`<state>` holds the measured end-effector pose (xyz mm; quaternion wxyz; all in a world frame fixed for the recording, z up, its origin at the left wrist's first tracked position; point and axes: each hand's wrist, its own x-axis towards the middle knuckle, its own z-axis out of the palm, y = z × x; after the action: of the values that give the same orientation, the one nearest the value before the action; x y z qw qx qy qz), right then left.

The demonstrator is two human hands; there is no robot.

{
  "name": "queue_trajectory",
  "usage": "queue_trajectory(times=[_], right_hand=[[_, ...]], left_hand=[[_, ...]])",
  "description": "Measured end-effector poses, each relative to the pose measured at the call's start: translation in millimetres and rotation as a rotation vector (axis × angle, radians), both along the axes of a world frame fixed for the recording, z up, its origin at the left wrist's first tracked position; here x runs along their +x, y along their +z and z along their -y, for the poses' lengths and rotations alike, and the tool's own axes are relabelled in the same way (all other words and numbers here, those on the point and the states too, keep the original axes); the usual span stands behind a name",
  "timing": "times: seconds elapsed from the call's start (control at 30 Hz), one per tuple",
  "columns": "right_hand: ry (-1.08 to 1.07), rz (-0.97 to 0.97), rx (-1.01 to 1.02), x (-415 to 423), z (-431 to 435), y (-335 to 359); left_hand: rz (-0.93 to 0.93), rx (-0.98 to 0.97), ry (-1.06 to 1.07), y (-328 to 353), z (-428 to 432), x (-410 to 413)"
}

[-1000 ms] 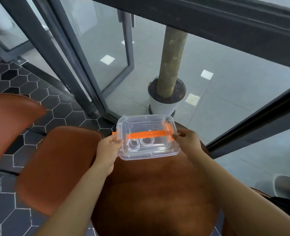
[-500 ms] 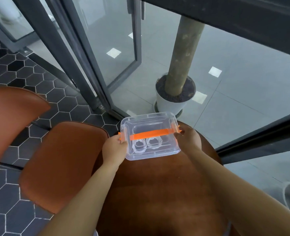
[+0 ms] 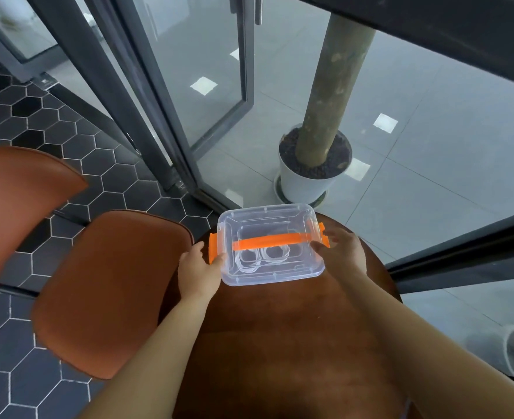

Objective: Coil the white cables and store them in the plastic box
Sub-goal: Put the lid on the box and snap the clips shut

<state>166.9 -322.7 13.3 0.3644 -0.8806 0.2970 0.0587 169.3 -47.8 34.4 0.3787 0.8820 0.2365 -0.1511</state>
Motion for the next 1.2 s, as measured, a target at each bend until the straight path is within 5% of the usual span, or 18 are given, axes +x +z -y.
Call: queue_trajectory(times=[0.17,0.3,0.53,1.2], right_hand=[[-0.064,-0.067,0.071,0,5,4],[0.295,0.017,-0.308,-8,-2,14],[0.934,0.076,-0.464,17,-80,17],[0.909,0.076,-0.591,20,-86,-9]], left_hand=[[-0.209,-0.345,0.204,6,3,13],[-0.189,-0.452,0.261,4,-2,13],[-0.06,-0.411,0.2,3,1,8],[0.12,0.189,-0.33,-14,29,-30]])
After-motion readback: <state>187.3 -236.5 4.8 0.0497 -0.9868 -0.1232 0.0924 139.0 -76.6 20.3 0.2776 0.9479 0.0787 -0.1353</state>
